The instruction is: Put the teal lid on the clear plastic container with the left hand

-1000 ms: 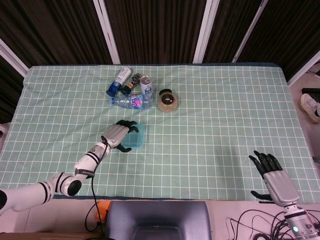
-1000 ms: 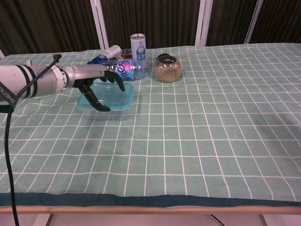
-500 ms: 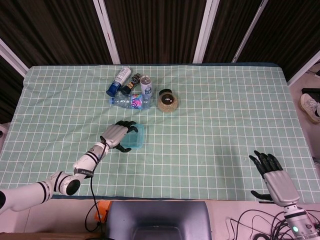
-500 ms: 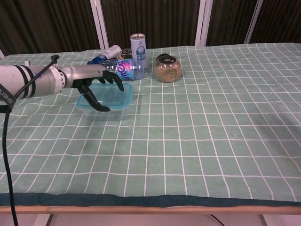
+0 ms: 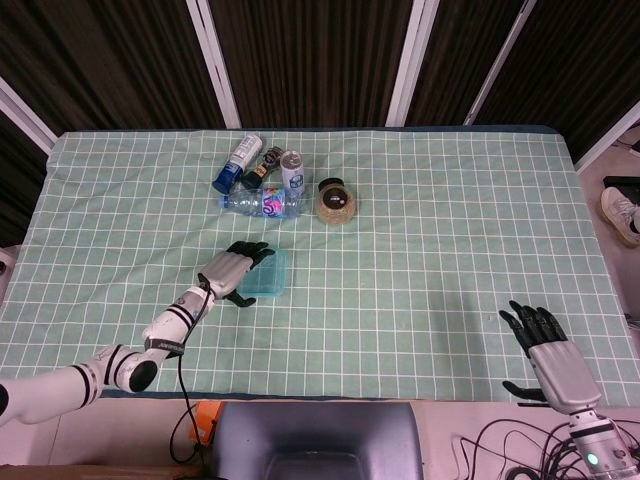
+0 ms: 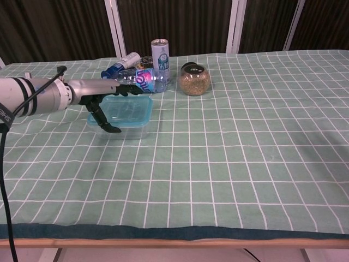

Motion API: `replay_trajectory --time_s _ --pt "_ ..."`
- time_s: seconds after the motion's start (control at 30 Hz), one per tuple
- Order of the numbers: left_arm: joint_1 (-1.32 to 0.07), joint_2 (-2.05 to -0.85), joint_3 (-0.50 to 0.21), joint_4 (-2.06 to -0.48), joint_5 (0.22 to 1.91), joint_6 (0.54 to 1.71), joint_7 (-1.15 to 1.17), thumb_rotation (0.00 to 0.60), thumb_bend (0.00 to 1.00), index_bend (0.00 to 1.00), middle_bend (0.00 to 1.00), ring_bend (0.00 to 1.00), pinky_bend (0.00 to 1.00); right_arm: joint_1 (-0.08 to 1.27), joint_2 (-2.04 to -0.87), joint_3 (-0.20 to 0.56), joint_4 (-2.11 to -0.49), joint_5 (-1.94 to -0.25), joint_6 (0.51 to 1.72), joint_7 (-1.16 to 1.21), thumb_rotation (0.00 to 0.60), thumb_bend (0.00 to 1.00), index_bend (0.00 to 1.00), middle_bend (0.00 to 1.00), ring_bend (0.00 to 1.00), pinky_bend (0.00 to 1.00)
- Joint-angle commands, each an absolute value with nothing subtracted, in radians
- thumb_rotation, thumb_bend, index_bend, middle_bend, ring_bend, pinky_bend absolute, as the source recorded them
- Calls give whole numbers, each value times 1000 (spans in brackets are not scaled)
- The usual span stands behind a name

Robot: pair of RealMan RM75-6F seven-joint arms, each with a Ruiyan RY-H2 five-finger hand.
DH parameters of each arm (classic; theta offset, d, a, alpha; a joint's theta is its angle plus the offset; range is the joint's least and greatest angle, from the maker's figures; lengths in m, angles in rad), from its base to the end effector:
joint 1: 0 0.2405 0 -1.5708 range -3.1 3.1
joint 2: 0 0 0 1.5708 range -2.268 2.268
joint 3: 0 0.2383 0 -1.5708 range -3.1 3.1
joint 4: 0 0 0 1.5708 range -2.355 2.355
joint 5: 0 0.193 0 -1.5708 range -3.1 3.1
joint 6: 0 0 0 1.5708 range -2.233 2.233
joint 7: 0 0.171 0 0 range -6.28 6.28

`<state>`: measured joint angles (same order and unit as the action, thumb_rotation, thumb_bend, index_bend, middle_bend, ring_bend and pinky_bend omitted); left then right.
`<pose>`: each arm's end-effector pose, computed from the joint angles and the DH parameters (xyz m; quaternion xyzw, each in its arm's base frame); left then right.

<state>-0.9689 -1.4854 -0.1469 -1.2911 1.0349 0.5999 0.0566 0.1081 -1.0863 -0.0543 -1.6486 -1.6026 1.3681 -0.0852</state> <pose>-0.1225 0.4029 -0.0183 -0.7785 -0.4344 -0.2975 0.3416 -0.2816 -0.1864 0.1328 0.6850 -0.3909 0.3207 0.5246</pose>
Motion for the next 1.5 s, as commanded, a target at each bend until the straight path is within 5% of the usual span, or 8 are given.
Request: replay_trajectory --time_s 0.03,0.5,0.67,0.87,1.5 --pt "-970 -1481 -143 -1299 1020 607 77 600 214 0 0 0 1 109 -1086 -55 -1649 -1603 1367 -86 600 217 0 0 0 0" --pt "-921 -1393 -136 -1483 1127 746 112 600 227 0 11 0 11 109 -1089 -55 -1648 -1604 1366 -90 600 217 0 0 0 0" --pt "-871 -1367 -107 -1555 1216 837 115 600 367 0 174 91 285 111 -1093 -59 -1650 -1609 1359 -100 600 217 0 0 0 0" --pt "-825 -1410 -84 -1532 1273 919 124 600 589 0 229 170 449 114 -1097 -61 -1651 -1611 1353 -109 600 217 0 0 0 0" --pt "-833 -1488 -121 -1396 1132 915 348 600 620 0 264 210 291 111 -1089 -62 -1650 -1611 1360 -94 600 217 0 0 0 0"
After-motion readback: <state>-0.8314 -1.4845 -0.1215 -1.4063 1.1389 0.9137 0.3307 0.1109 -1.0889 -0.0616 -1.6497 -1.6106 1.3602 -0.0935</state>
